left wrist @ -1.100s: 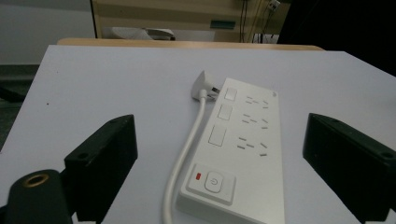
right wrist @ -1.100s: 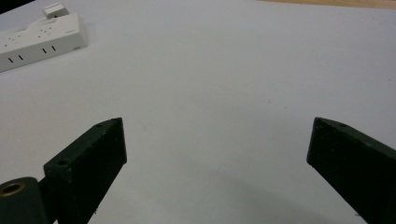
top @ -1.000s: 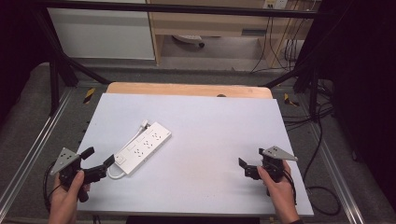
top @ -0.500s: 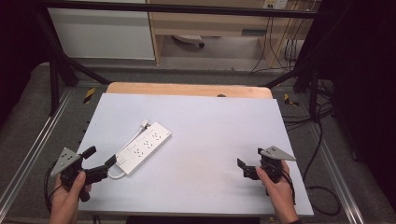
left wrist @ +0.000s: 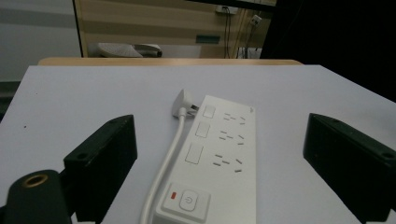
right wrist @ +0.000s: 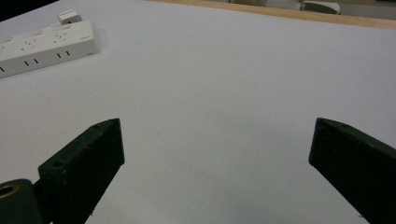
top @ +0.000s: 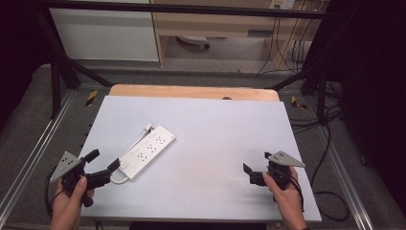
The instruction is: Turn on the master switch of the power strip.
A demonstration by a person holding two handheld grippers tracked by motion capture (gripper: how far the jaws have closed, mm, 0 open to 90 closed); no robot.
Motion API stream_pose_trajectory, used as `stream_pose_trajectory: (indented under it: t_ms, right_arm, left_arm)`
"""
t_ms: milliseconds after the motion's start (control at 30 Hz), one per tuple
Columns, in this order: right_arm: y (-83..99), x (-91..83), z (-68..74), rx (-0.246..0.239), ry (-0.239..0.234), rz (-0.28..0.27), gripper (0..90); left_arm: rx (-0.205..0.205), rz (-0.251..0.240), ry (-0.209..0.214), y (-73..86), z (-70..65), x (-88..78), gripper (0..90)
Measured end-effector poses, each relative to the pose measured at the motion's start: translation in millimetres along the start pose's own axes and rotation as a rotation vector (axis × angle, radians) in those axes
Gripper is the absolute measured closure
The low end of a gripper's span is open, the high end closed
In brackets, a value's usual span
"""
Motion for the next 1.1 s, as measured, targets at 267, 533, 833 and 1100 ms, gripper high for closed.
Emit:
stream_pose_trajectory:
  t_ms: [267,533,833,1100]
  right_arm:
    - [-1.5,-9.0,1.7,0.008,-0.004,-0.011,3.3]
    - [-0.3,-9.0,-0.1,0.006,0.001,-0.007,3.2]
    - [1.1,-9.0,-2.9,0.009,0.007,-0.001,3.3]
    - [2.3,-8.2,-6.1,0.015,0.015,0.004,3.4]
  left_arm:
    - [0.013,-0.025,0.018,-8.8,-9.3,-0.5,9.7]
    - [0.061,-0.034,0.033,-17.0,-20.5,6.4,9.6]
    - [0.063,-0.02,0.037,-25.2,-25.1,28.0,9.8]
    - [0.051,-0.028,0.02,-25.5,-18.4,40.6,14.5]
Point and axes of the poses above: each handheld gripper's, and its own axes: x roughly forward along the jaws, y roughly out of its underside, z roughly to its left, the point moved 9 cm from there along x, roughly forward along the jaws, and after that the axes turned 5 degrees about -x, right-handed, at the moved point
